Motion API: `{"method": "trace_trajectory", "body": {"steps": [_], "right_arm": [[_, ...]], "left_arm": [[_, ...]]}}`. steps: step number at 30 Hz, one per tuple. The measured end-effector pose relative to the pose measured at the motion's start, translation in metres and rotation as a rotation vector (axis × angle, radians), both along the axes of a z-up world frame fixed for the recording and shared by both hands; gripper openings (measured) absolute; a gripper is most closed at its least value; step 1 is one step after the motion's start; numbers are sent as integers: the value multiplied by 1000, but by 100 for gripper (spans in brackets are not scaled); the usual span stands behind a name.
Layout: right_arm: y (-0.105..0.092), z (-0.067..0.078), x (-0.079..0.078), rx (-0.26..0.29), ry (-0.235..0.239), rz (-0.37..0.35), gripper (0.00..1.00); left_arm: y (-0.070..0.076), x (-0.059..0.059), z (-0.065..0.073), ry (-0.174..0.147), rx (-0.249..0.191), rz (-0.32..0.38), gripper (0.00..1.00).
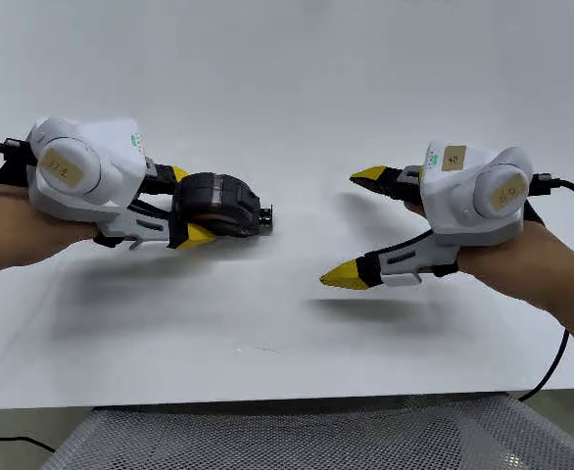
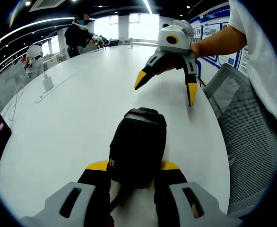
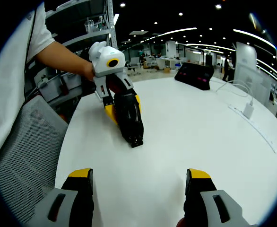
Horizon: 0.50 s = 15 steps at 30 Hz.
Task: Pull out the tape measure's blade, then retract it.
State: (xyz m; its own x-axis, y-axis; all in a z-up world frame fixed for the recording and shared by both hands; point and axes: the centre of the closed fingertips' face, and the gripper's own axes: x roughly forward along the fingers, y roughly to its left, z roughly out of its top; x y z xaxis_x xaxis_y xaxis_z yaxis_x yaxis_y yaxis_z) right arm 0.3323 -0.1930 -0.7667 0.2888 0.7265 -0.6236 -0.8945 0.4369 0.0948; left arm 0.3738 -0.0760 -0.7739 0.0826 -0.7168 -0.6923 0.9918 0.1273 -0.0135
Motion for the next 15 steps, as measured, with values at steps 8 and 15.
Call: {"method": "trace_trajectory", "body": {"steps": [8,15], "right_arm": [[3,0,1,3,-10,16,73],[11,-2,5,3,-31,40,65]], "left_arm": [[1,-1,1,3,4,1,30],[1,-1,0,12,14,2,29]]}}
